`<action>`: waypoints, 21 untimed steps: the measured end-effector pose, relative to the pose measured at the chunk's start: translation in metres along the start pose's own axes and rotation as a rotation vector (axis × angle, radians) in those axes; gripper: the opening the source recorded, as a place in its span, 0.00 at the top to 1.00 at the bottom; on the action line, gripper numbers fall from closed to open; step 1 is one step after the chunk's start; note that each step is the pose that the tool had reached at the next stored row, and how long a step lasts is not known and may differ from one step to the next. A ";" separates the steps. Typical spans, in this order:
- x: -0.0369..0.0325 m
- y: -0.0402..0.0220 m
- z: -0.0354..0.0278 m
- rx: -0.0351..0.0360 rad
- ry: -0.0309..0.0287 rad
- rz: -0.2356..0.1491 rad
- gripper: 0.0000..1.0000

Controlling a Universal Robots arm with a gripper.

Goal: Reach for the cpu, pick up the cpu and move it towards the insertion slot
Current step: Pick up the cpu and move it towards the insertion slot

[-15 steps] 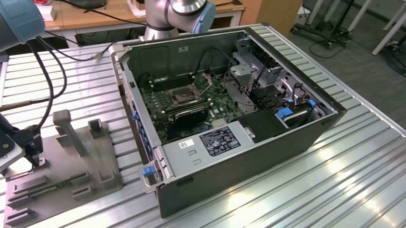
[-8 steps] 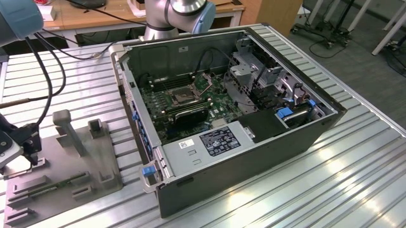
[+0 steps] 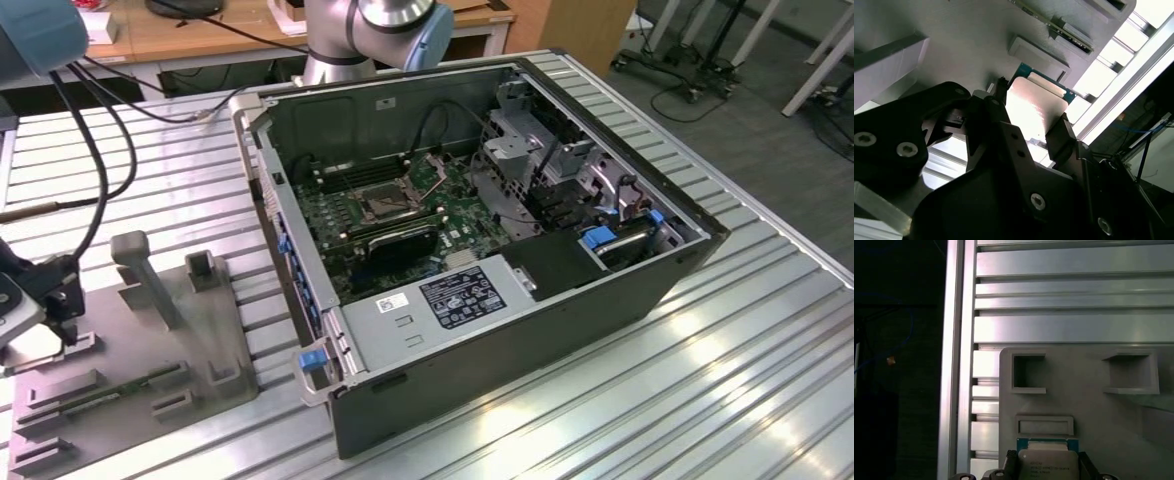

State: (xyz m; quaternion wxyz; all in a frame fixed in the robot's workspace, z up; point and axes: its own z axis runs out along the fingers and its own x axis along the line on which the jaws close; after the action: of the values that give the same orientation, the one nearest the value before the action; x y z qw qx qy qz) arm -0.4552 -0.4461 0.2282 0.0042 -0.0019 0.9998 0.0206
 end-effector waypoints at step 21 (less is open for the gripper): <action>-0.0001 0.0003 -0.0082 -0.0001 -0.0001 0.000 0.45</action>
State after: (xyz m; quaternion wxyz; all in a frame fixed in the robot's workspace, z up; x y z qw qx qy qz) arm -0.4551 -0.4461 0.2364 0.0042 -0.0018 0.9998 0.0206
